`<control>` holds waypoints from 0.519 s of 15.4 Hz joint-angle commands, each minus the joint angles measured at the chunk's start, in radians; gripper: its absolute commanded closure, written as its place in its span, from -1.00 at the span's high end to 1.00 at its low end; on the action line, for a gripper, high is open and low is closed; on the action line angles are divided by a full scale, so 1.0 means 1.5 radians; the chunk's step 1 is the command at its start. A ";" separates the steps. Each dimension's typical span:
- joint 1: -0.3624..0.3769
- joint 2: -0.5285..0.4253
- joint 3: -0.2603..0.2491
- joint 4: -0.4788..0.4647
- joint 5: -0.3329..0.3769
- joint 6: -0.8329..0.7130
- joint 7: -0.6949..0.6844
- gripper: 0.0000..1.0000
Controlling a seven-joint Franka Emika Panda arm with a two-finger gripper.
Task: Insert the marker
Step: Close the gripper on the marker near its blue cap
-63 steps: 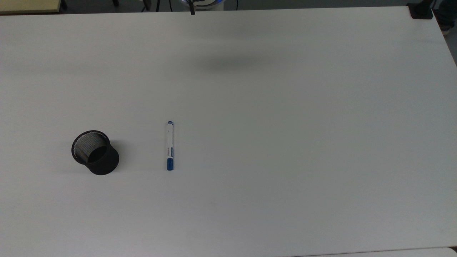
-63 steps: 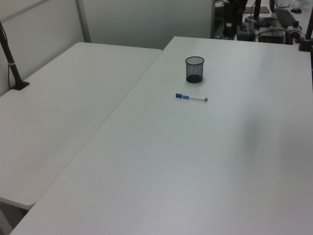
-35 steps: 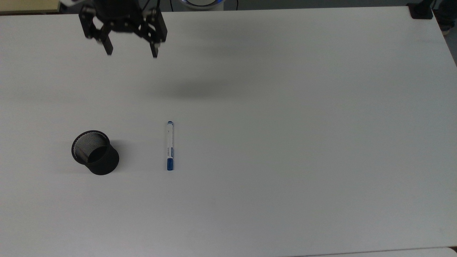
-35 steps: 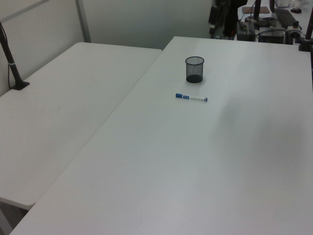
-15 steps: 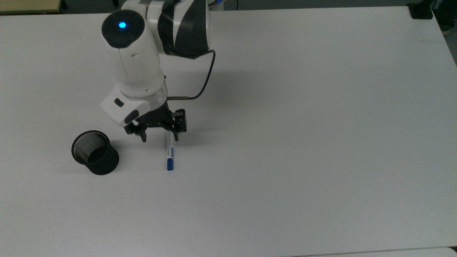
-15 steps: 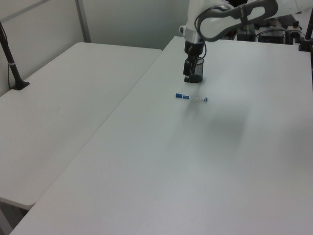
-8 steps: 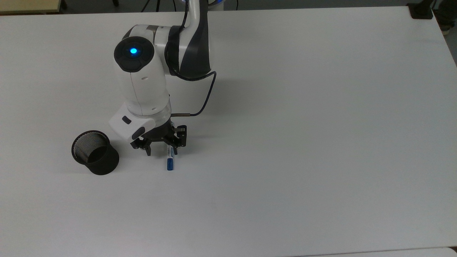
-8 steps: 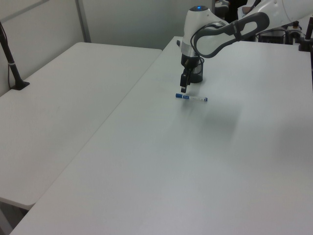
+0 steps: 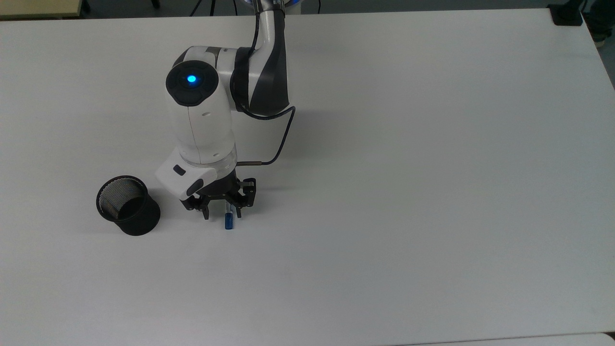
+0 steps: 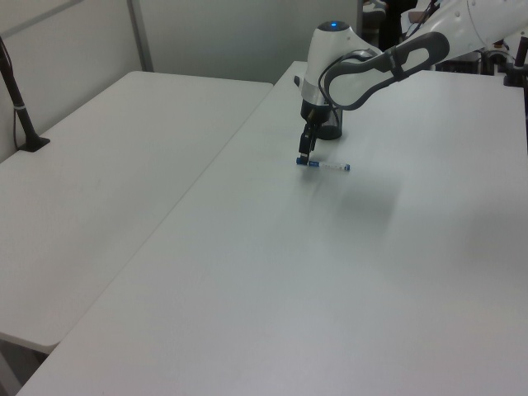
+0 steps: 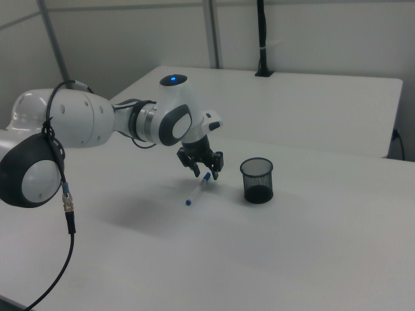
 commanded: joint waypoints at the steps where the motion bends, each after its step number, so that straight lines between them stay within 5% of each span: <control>1: 0.019 0.012 -0.006 0.007 -0.017 0.016 0.027 0.07; 8: 0.019 0.024 -0.006 0.018 -0.032 0.026 0.030 -0.18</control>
